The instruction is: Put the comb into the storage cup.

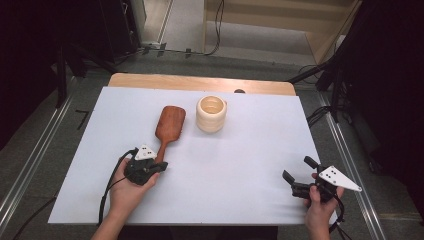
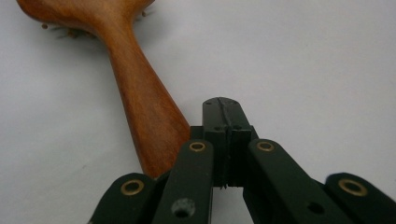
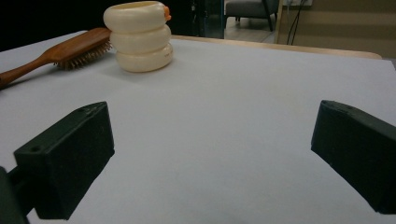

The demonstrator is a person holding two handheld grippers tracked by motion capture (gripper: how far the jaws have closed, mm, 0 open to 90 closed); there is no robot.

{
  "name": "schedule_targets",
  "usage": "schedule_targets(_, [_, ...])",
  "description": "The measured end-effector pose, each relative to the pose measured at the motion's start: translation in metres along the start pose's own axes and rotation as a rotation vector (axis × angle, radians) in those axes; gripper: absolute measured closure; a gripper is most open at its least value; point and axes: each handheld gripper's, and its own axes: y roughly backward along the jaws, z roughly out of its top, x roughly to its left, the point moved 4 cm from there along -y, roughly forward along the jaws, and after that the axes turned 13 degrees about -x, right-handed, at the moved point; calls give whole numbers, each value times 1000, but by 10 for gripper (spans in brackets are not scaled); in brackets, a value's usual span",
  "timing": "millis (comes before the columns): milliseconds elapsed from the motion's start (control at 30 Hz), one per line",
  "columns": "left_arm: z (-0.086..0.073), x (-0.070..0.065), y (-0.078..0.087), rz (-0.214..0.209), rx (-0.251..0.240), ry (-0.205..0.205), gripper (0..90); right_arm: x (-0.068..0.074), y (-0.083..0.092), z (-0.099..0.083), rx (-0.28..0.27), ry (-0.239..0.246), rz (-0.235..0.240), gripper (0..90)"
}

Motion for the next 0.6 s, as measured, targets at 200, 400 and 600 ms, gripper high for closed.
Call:
schedule_targets(200, [-6, 4, 1, 0, 6, 20, 900, 0, 0, 0, 0, 0, -3, 0])
schedule_targets(400, [-6, 9, 4, 8, 3, 31, 900, 1, 0, 0, 4, 7, -2, 0])
schedule_targets(600, [-7, 14, 6, 17, 0, 43, 900, 0, 0, 0, 1, 8, 2, 0])
